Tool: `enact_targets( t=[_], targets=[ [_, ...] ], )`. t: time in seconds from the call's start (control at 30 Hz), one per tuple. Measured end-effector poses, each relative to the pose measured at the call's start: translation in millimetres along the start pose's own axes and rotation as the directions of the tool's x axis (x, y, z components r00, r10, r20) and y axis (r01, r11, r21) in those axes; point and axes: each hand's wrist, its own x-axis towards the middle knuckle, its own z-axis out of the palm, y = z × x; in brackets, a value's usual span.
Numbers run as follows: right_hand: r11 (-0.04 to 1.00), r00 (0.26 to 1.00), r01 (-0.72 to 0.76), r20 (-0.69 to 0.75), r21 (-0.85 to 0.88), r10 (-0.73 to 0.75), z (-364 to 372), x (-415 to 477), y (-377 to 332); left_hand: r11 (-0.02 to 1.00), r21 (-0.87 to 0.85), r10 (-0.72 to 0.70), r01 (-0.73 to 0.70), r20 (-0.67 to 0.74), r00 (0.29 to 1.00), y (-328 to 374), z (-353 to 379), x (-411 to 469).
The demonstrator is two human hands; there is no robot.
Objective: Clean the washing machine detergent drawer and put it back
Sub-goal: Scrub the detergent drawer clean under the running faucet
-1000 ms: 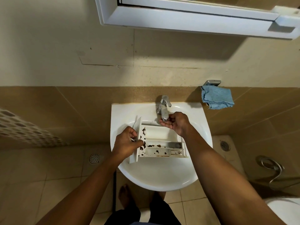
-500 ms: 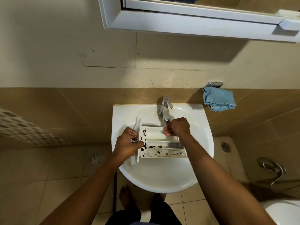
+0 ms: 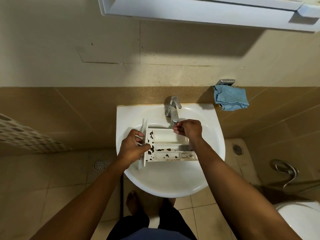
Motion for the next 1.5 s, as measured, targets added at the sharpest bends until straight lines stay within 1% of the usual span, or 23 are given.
enact_targets(
  t=[0.1,0.17,0.23,0.27,0.3,0.33,0.4,0.43,0.47,0.53,0.6,0.67,0.73,0.8,0.87,0.97,1.03,1.1,1.2,1.3,1.4,1.47,1.5],
  targets=[
    [0.981,0.994,-0.102,0.067,0.165,0.092,1.2,1.4,-4.8,1.0,0.004,0.006,-0.006,0.002,1.0,2.4,1.4,-1.4],
    [0.954,0.973,-0.16,0.204,0.255,0.108,1.8,-0.4,-8.9,1.0,0.006,0.005,-0.005,-0.002,1.0,2.8,1.4,-2.1],
    [0.93,0.924,-0.238,0.361,0.281,0.127,4.2,-5.9,-11.7,1.0,0.005,0.003,-0.003,-0.003,1.0,1.8,1.1,-1.8],
    [0.924,0.903,-0.271,0.403,0.271,0.147,5.3,-7.4,-12.5,1.0,-0.001,0.003,-0.003,-0.003,1.0,1.0,1.3,-1.3],
    [0.932,0.897,-0.278,0.411,0.234,0.164,5.2,-5.7,-12.9,1.0,-0.006,0.0,0.0,-0.002,1.0,0.5,1.4,-1.1],
    [0.951,0.903,-0.26,0.39,0.167,0.179,3.9,-3.7,-14.4,1.0,-0.011,-0.005,0.005,-0.002,1.0,0.5,1.7,-0.9],
    [0.982,0.939,-0.191,0.291,0.001,0.182,-1.4,2.1,-15.6,1.0,-0.012,-0.012,0.012,-0.001,1.0,1.3,1.1,-2.5],
    [0.984,0.954,-0.177,0.242,-0.03,0.179,-4.5,4.5,-15.2,1.0,-0.011,-0.016,0.016,0.004,1.0,1.9,0.8,-3.1],
    [0.983,0.963,-0.181,0.202,-0.007,0.179,-6.5,5.6,-15.4,1.0,-0.012,-0.018,0.019,0.01,1.0,2.1,0.6,-3.3],
    [0.98,0.974,-0.172,0.165,0.099,0.155,-4.7,4.8,-17.5,0.999,-0.025,-0.02,0.02,0.015,1.0,1.9,0.0,-3.5],
    [0.968,0.973,-0.162,0.195,0.191,0.125,1.8,3.1,-19.0,0.999,-0.032,-0.025,0.026,0.019,1.0,2.4,0.0,-3.8],
    [0.959,0.964,-0.17,0.243,0.228,0.113,7.6,2.2,-21.1,0.999,-0.028,-0.032,0.033,0.025,0.999,3.5,0.0,-4.7],
    [0.96,0.95,-0.194,0.281,0.2,0.133,8.2,3.0,-24.8,0.999,-0.03,-0.031,0.032,0.034,0.999,2.7,0.6,-4.8],
    [0.967,0.942,-0.221,0.285,0.122,0.179,5.8,6.8,-28.7,0.999,-0.027,-0.024,0.025,0.036,0.999,1.8,1.2,-5.0],
    [0.978,0.95,-0.205,0.245,0.021,0.194,4.0,12.5,-30.9,1.0,-0.023,-0.018,0.019,0.031,0.999,2.0,2.1,-5.4],
    [0.977,0.944,-0.177,0.262,-0.116,0.202,2.7,13.7,-30.6,1.0,-0.014,-0.012,0.013,0.04,0.999,1.5,4.2,-4.6],
    [0.969,0.942,-0.205,0.239,-0.136,0.234,-1.2,14.3,-30.4,1.0,-0.003,-0.013,0.013,0.05,0.999,2.3,4.8,-3.6],
    [0.962,0.953,-0.23,0.166,-0.145,0.253,-11.9,18.5,-32.2,1.0,0.009,-0.018,0.017,0.055,0.998,2.8,5.6,-3.4],
    [0.968,0.969,-0.214,0.096,-0.133,0.227,-30.3,24.0,-32.9,1.0,0.009,-0.02,0.02,0.049,0.999,2.4,5.6,-1.9],
    [0.98,0.974,-0.187,0.117,-0.066,0.193,-26.0,20.6,-32.3,1.0,0.002,-0.015,0.015,0.061,0.998,2.2,5.0,-0.4],
    [0.985,0.96,-0.161,0.224,-0.053,0.169,-1.9,9.0,-35.1,1.0,-0.008,-0.019,0.019,0.081,0.997,3.7,4.5,0.1],
    [0.979,0.936,-0.2,0.291,-0.028,0.199,10.2,3.3,-33.2,1.0,-0.003,-0.017,0.017,0.088,0.996,5.1,4.2,0.1],
    [0.972,0.929,-0.231,0.288,-0.038,0.232,13.0,2.8,-31.1,1.0,-0.002,-0.013,0.013,0.093,0.996,5.2,4.2,0.4]
  ],
)
